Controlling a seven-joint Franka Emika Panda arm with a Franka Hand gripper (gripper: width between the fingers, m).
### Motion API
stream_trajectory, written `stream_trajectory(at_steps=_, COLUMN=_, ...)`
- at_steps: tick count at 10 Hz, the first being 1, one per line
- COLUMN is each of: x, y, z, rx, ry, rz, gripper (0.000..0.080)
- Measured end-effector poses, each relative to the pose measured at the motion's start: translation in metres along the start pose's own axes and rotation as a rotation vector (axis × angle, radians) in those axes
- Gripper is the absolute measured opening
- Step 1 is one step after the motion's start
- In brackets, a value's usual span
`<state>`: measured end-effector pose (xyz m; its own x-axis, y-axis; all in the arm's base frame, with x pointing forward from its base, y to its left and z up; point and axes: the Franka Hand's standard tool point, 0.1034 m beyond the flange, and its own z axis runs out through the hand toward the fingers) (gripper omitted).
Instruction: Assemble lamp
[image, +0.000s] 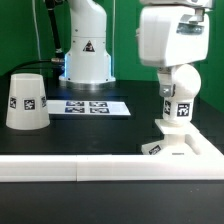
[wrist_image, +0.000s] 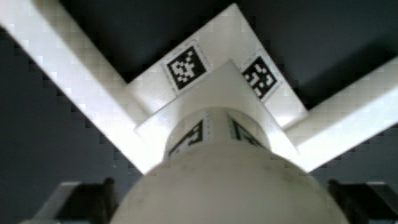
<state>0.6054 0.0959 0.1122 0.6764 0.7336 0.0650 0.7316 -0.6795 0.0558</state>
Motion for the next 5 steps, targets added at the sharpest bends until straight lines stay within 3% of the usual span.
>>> stream_trajectory(at_steps=2, x=-0.0007, y=-0.0023, z=0.0012, rx=-0.008, ry=0.016, rz=0.243, gripper=0.0576)
stream_trajectory(at_steps=5, x=-0.0004, y=-0.0023, z=0.0016, rx=0.001, ry=0.022, rz=0.501, gripper=0.0576)
